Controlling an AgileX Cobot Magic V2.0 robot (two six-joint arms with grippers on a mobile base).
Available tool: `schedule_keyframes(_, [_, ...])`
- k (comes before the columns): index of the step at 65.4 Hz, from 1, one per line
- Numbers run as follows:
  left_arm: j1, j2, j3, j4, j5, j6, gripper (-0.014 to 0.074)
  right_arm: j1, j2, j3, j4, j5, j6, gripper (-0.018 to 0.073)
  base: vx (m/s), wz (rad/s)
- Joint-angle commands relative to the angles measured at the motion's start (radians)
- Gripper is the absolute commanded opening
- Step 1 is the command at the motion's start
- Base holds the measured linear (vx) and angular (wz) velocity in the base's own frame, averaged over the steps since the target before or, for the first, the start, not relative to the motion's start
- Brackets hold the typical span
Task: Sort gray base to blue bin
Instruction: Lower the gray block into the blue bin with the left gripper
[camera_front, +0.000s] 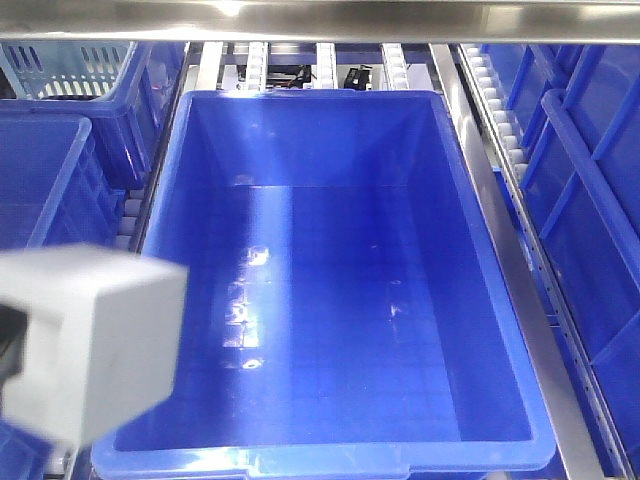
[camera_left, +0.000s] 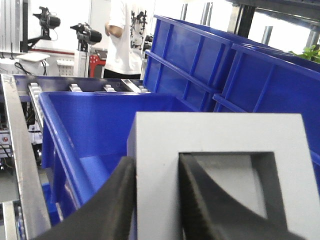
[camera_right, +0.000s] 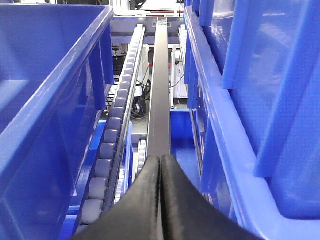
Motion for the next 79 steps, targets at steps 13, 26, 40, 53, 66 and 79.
schedule_keyframes(13, [-0.007, 0.371, -0.295, -0.011, -0.026, 0.004, 0.0002, -0.005, -0.012, 0.014, -0.006, -0.074, -0.005, -0.0009, 0.0, 0.0])
schedule_keyframes(26, [-0.007, 0.617, -0.443, -0.011, -0.026, 0.004, 0.0008, -0.005, -0.012, 0.014, -0.006, -0.074, -0.005, -0.0009, 0.0, 0.0])
schedule_keyframes(40, [-0.022, 0.84, -0.581, -0.011, -0.024, 0.004, 0.0017, -0.005, -0.012, 0.014, -0.006, -0.074, -0.005, -0.0009, 0.0, 0.0])
schedule_keyframes(53, [-0.048, 1.019, -0.7, -0.012, -0.021, 0.004, 0.0025, -0.005, -0.012, 0.014, -0.006, -0.074, -0.005, -0.0009, 0.0, 0.0])
schedule_keyframes(66, [-0.049, 1.152, -0.767, -0.012, -0.025, 0.004, 0.0045, -0.005, -0.012, 0.014, -0.006, -0.074, -0.005, -0.0009, 0.0, 0.0])
schedule_keyframes(79, [-0.049, 1.261, -0.806, -0.012, -0.025, 0.004, 0.0061, -0.005, -0.012, 0.014, -0.006, -0.074, -0.005, -0.0009, 0.0, 0.0])
